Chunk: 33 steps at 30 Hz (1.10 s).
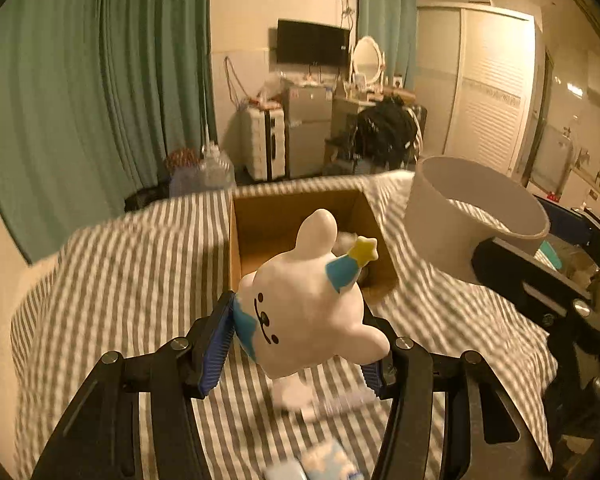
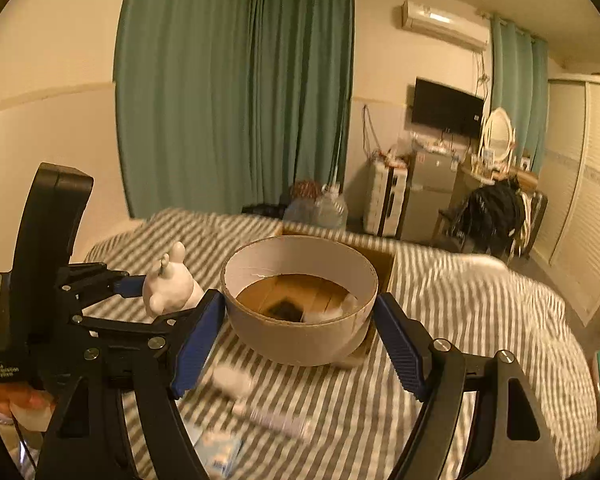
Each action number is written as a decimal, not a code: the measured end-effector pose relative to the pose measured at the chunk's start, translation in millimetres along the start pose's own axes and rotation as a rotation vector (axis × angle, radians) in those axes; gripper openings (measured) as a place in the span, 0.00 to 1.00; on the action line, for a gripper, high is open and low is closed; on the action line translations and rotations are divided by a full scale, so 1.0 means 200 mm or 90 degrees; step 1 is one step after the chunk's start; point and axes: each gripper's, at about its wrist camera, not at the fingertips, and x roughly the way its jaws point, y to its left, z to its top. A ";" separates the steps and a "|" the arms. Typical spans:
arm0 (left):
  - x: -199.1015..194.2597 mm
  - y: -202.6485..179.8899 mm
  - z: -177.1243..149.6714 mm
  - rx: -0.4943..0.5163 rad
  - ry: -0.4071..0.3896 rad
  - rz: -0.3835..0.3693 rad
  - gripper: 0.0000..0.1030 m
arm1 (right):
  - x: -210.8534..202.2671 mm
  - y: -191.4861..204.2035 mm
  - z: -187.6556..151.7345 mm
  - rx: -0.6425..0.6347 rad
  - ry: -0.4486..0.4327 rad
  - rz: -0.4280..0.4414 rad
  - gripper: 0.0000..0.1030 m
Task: Organize objects
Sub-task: 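Carry the paper ring and plush toy with both tools over the box, then open both tools to drop the ring and plush toy into the box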
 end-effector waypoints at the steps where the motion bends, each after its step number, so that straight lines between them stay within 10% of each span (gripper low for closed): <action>1: 0.02 0.00 0.05 0.002 -0.009 0.008 0.55 | 0.03 -0.01 0.04 0.001 -0.005 -0.001 0.74; 16: 0.66 0.08 0.42 0.023 0.007 0.035 0.55 | 0.60 -0.26 0.35 0.033 -0.017 -0.020 0.74; 33: 1.19 0.09 0.10 0.048 0.091 0.019 0.55 | 1.35 -0.46 -0.04 0.089 0.151 -0.020 0.74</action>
